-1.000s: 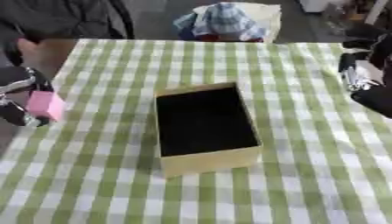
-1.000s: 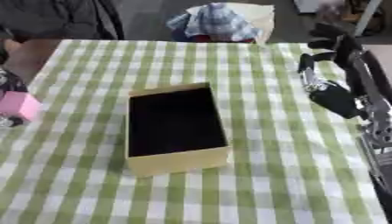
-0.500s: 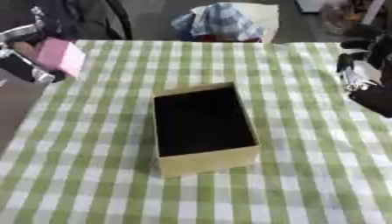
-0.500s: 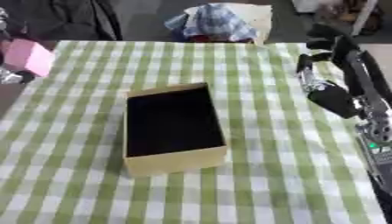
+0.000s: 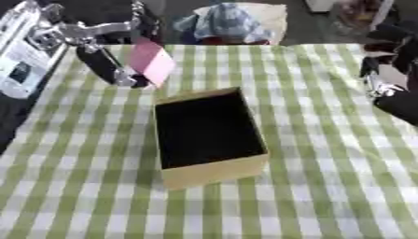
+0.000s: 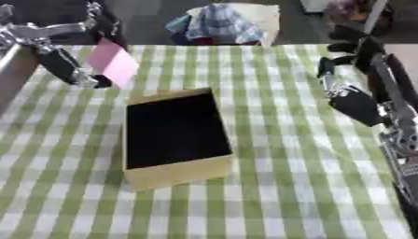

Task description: Pick up objects on the table and place them in the box.

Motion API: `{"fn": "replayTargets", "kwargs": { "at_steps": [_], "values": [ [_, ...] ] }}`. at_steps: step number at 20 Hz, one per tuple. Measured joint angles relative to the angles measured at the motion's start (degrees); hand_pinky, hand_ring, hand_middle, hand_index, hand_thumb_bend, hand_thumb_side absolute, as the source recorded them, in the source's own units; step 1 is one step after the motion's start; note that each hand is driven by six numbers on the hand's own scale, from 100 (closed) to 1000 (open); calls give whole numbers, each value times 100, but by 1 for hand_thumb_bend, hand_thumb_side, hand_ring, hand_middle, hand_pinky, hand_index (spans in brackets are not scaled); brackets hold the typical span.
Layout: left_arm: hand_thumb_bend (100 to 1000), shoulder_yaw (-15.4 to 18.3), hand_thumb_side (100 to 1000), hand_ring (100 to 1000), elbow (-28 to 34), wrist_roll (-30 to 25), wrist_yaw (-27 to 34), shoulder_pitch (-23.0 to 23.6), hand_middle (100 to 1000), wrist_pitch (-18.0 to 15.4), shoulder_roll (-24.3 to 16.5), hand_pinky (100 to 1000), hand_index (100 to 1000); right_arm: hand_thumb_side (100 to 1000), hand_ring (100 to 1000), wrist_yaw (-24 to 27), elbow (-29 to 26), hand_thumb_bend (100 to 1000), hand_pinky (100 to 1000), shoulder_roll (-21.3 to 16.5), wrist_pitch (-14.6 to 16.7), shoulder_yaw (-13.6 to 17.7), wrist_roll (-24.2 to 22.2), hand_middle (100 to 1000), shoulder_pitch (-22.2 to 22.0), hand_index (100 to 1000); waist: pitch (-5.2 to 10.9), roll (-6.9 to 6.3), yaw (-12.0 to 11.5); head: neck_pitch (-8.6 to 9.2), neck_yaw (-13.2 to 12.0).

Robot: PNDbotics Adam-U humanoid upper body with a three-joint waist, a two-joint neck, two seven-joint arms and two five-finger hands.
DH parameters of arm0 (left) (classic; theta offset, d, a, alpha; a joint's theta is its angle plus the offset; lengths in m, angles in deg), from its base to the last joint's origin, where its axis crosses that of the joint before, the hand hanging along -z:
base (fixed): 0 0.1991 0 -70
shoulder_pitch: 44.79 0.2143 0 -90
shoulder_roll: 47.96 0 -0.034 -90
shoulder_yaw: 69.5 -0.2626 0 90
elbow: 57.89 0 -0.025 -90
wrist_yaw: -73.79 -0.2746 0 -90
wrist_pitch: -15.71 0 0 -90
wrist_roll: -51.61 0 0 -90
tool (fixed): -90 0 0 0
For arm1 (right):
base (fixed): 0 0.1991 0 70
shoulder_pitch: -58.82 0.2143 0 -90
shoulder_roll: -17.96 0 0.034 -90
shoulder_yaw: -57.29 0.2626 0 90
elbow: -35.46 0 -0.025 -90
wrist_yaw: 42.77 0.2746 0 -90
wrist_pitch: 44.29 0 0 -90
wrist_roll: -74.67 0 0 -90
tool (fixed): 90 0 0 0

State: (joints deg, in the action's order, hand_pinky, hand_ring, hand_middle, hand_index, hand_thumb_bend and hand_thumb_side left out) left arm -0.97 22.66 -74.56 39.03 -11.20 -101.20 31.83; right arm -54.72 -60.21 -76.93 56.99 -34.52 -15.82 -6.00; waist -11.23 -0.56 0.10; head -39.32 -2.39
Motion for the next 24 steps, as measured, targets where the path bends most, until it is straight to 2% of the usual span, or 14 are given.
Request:
{"fn": "replayTargets", "kwargs": {
  "at_steps": [12,16,18,19,21,24],
  "values": [
    [285,-482,207,592,-652,14,-416,408,505,-48,797,735,647,430,807,3,0,100,719,50,6,-3,-25,827,50,925,-44,30,48,15,-27],
    [401,-547,293,690,-875,94,-688,459,642,-128,983,775,765,431,807,3,0,100,719,53,7,-7,-30,826,52,925,-46,31,66,34,-49],
    [498,-557,400,726,-917,136,-783,462,708,-169,1019,791,811,431,806,4,0,100,719,59,10,-13,-34,826,52,925,-47,30,64,37,-51],
    [587,-563,503,744,-920,151,-818,462,738,-185,1019,803,832,432,806,4,0,100,719,64,13,-16,-37,826,52,925,-47,30,60,37,-52],
    [651,-563,581,750,-924,172,-868,462,753,-205,1019,809,846,433,806,4,0,100,719,78,16,-20,-41,826,52,925,-47,27,53,37,-52],
    [701,-537,626,756,-892,174,-901,463,766,-208,1005,814,860,433,806,4,0,100,719,87,19,-29,-44,826,52,925,-46,22,30,38,-52]
  ]
}}
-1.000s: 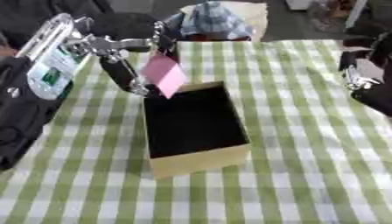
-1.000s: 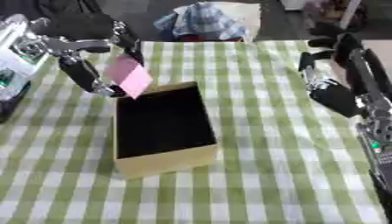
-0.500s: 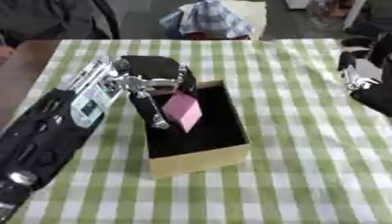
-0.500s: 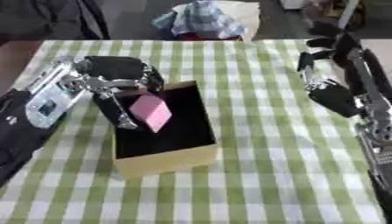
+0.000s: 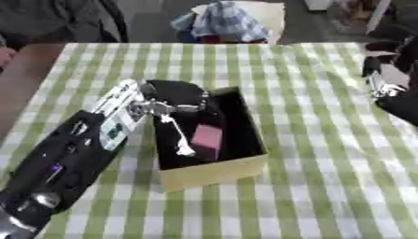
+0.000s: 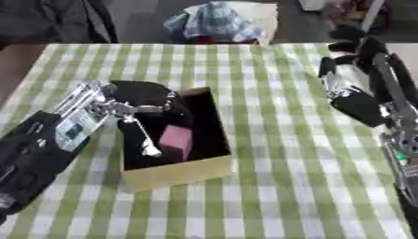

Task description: Pick up objects on the table and place them in the box.

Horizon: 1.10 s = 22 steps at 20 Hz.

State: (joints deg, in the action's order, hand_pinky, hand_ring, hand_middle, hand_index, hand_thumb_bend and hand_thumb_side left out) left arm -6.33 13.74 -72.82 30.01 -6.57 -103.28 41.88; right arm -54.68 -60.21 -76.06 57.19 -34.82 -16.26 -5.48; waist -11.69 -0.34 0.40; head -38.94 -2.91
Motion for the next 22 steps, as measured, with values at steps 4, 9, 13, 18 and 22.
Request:
{"fn": "replayTargets", "kwargs": {
  "at_steps": [4,9,13,18,22],
  "values": [
    [623,127,590,725,280,2,49,53,720,-2,-156,802,831,433,806,0,0,100,719,1,4,-3,-5,826,-2,925,3,-8,-23,0,2],
    [508,559,549,690,1113,29,649,340,685,44,-593,800,824,434,806,0,1,100,719,1,5,9,0,826,-14,925,9,-11,-120,0,29],
    [442,1197,510,664,2086,467,1759,832,660,421,-1050,797,820,435,806,0,6,100,718,0,-6,36,21,826,-56,925,19,-2,-235,0,79],
    [311,1985,564,634,3039,1352,2886,1651,626,1055,-1371,803,807,436,805,0,20,100,718,0,-3,68,42,825,-63,924,19,7,-339,0,129],
    [195,2553,662,617,3310,2240,3432,2437,610,1509,-1373,797,801,438,805,0,31,100,717,0,-5,75,62,825,-101,924,19,23,-410,0,177]
  ]
}}
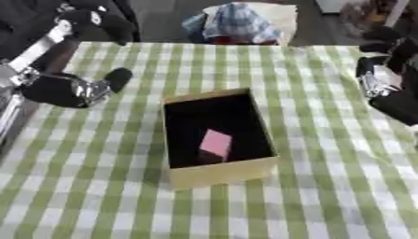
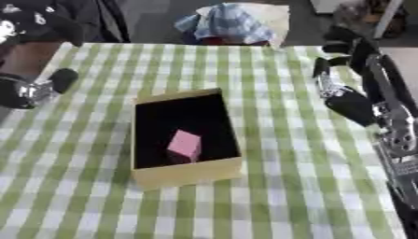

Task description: Pick up objects on the table and place them in the box.

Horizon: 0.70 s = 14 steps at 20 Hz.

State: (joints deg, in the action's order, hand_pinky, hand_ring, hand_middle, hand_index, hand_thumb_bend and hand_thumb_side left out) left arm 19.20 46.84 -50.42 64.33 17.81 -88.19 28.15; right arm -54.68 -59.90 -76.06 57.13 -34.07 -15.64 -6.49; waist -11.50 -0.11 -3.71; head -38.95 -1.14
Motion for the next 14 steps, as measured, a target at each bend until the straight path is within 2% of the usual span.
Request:
{"fn": "replayTargets", "kwargs": {
  "at_steps": [6,14],
  "values": [
    [101,516,779,595,25,1167,560,823,588,483,273,783,794,443,803,19,1,100,715,9,-16,35,43,824,-7,923,0,17,-86,1,32],
    [100,619,848,589,-86,1736,937,1167,586,765,646,779,792,447,795,149,2,100,707,109,-33,65,93,818,-52,920,-37,27,-56,17,30]
  ]
}}
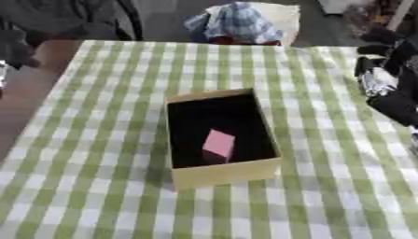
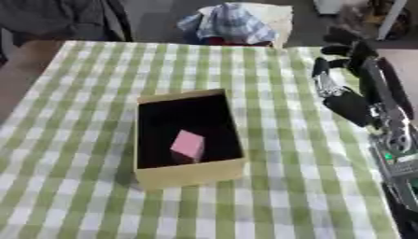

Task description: Pick up objects on the table and place them in the box.

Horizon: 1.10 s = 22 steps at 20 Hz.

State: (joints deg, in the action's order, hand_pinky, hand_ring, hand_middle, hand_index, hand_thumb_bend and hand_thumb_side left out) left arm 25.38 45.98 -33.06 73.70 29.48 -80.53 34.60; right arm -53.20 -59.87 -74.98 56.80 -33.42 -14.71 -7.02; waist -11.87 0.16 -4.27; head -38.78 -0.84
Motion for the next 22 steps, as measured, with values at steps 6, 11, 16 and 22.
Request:
{"fn": "replayTargets", "kwargs": {
  "at_steps": [6,11,16,22],
  "values": [
    [100,15,859,590,-93,22,23,56,588,23,196,781,792,449,795,19,1,100,706,42,-3,2,23,817,0,920,-56,29,12,-2,3],
    [100,36,851,588,-105,-89,-46,56,585,-21,276,781,789,450,794,21,1,100,706,52,-7,35,45,816,-3,920,-76,31,11,-74,105],
    [100,36,866,587,-109,-201,-96,56,584,-43,309,780,787,454,792,21,1,100,706,84,-14,43,58,815,-7,920,-91,62,13,-105,383],
    [100,36,869,586,-142,-259,-121,56,584,-50,377,780,785,453,792,21,1,100,706,98,-17,68,79,815,-31,920,-92,61,11,-125,588]
  ]
}}
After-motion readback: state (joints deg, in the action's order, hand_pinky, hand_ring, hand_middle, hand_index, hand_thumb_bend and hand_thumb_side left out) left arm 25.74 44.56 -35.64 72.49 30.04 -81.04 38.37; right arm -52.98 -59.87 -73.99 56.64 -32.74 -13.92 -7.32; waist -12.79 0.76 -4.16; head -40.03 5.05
